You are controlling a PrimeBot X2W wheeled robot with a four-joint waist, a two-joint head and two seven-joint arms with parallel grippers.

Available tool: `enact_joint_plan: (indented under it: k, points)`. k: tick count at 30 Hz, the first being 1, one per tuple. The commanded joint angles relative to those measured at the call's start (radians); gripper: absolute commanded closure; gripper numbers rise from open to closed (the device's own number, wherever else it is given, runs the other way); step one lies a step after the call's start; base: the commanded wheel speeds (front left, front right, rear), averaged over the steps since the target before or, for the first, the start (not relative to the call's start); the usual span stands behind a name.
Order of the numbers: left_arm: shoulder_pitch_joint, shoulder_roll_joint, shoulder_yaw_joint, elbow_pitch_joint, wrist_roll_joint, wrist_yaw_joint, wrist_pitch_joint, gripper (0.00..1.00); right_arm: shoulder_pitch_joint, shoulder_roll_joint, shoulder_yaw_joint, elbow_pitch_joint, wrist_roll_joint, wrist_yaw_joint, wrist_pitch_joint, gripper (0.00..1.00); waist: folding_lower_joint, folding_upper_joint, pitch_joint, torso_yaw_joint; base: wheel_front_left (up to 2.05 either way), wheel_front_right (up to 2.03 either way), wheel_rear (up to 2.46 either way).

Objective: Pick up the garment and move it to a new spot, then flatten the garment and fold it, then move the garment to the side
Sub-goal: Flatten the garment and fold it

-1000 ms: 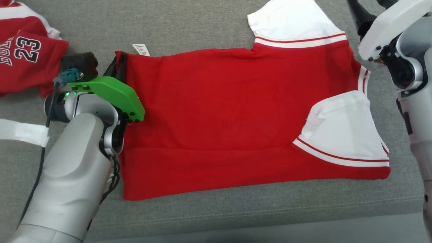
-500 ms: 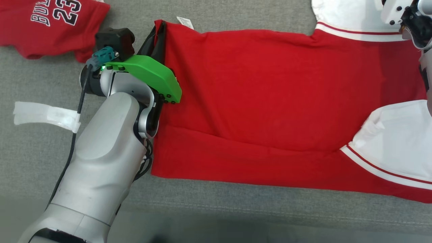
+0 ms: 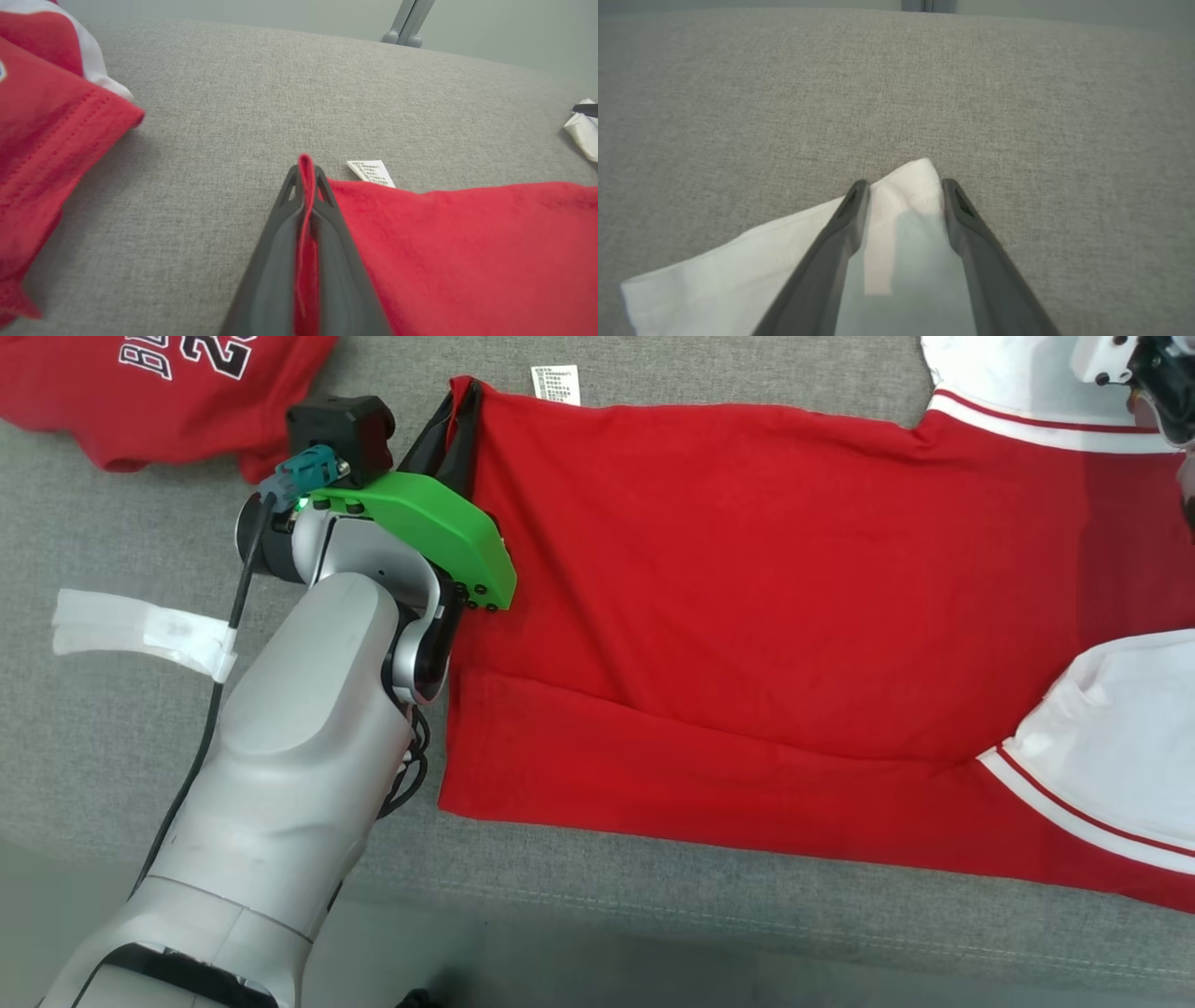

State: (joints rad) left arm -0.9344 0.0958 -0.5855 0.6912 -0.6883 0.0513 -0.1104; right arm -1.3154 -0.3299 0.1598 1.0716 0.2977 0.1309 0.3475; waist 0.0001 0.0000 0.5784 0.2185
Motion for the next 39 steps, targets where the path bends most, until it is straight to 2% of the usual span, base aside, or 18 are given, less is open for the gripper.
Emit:
enact_joint_plan:
  k: [1,3,11,17,27,33,39]
  points:
    - [-0.018,0.011,0.0,0.01,0.0,-0.007,0.001,1.0,0.006,0.003,0.015,0.023,-0.007,0.0,0.004,0.96,-0.0001,0.0,-0.005,-0.009,0.0,0.0,0.0]
    - [-0.019,0.014,-0.001,0.014,-0.001,-0.008,0.001,1.0,0.004,0.006,0.022,0.028,-0.007,0.0,-0.001,1.0,-0.0001,0.0,-0.008,-0.013,0.0,0.0,0.0]
    - [-0.01,0.037,0.017,0.054,-0.036,-0.032,0.017,1.0,0.019,0.025,0.074,0.033,0.028,-0.001,-0.072,1.0,-0.0001,0.0,-0.062,-0.053,0.0,0.0,0.0]
    - [0.02,0.067,0.044,0.07,-0.081,-0.055,0.048,1.0,0.07,0.024,0.151,-0.017,0.115,-0.001,-0.098,1.0,-0.0001,0.0,-0.121,-0.094,0.0,0.0,0.0]
    - [0.121,0.146,0.09,0.03,-0.148,-0.069,0.077,1.0,0.217,-0.046,0.276,-0.198,0.341,-0.001,-0.143,1.0,-0.0001,0.0,-0.231,-0.168,0.0,0.0,0.0]
    - [0.249,0.194,0.117,-0.073,-0.183,-0.074,0.057,1.0,0.375,-0.122,0.333,-0.354,0.469,-0.001,-0.196,1.0,-0.0001,0.0,-0.286,-0.206,0.0,0.0,0.0]
    - [0.39,0.23,0.123,-0.214,-0.183,-0.035,0.024,1.0,0.535,-0.174,0.336,-0.516,0.538,-0.001,-0.258,1.0,-0.0001,0.0,-0.305,-0.227,0.0,0.0,0.0]
